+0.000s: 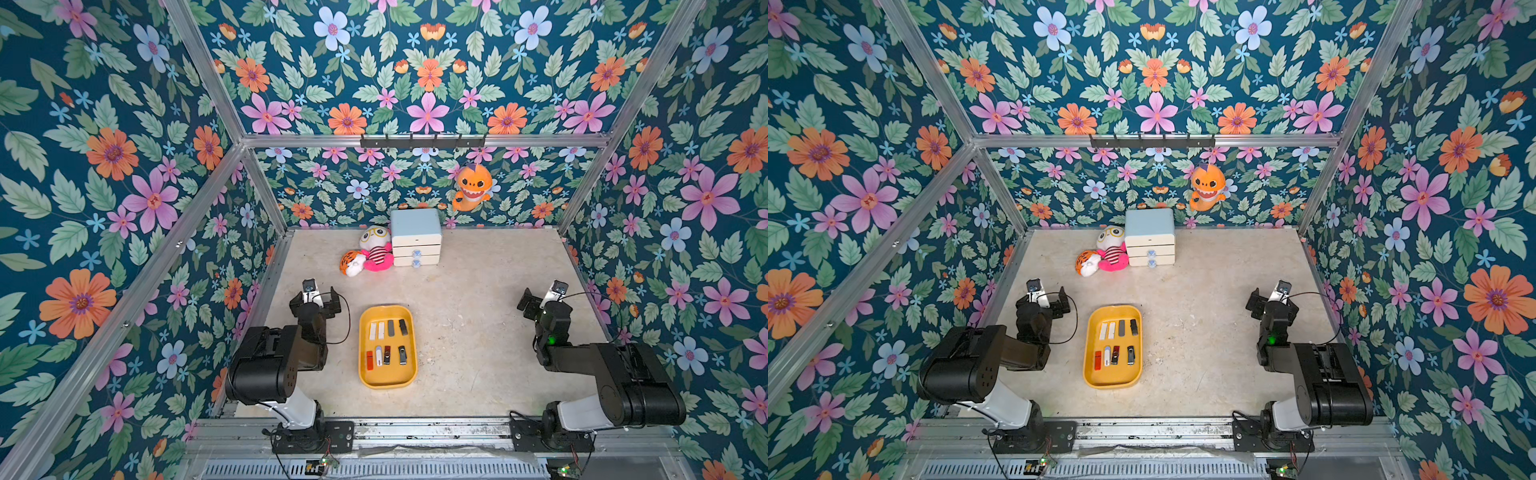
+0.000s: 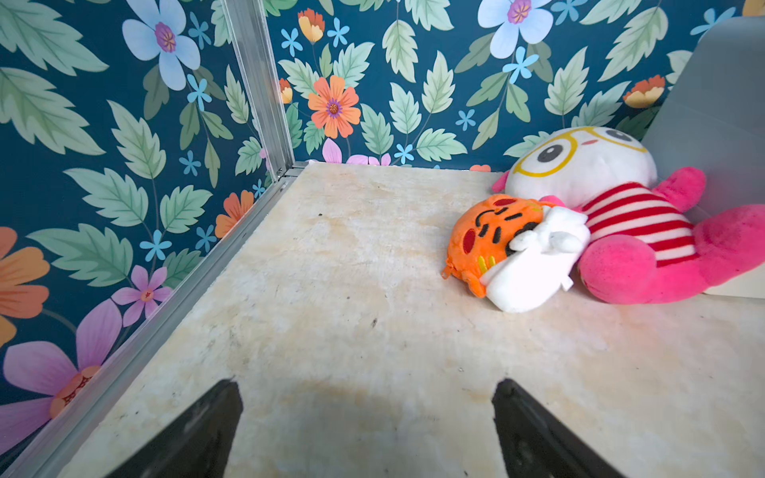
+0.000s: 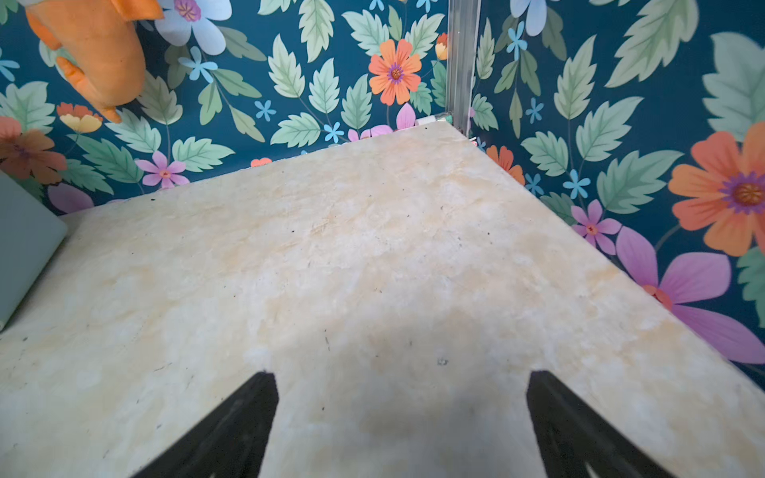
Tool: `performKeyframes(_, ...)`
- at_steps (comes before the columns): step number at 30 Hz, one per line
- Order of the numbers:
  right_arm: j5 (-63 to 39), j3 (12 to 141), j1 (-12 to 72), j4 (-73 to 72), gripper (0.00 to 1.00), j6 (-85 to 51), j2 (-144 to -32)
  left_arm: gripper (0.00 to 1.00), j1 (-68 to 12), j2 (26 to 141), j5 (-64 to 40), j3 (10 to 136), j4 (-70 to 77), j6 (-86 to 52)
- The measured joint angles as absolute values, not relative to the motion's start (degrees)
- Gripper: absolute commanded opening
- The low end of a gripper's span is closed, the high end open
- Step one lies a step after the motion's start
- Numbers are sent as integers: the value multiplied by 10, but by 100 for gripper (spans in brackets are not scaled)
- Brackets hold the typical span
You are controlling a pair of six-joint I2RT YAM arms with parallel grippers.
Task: Put the usb flash drive into the storage box
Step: Reset both arms
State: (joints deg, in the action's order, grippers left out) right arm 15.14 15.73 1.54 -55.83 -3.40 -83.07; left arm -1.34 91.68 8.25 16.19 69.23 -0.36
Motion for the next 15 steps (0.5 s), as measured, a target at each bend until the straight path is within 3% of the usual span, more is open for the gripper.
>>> performKeyframes(15,136,161,13,-551,99,-32,-832,99,-14,917,77,162,691,-11)
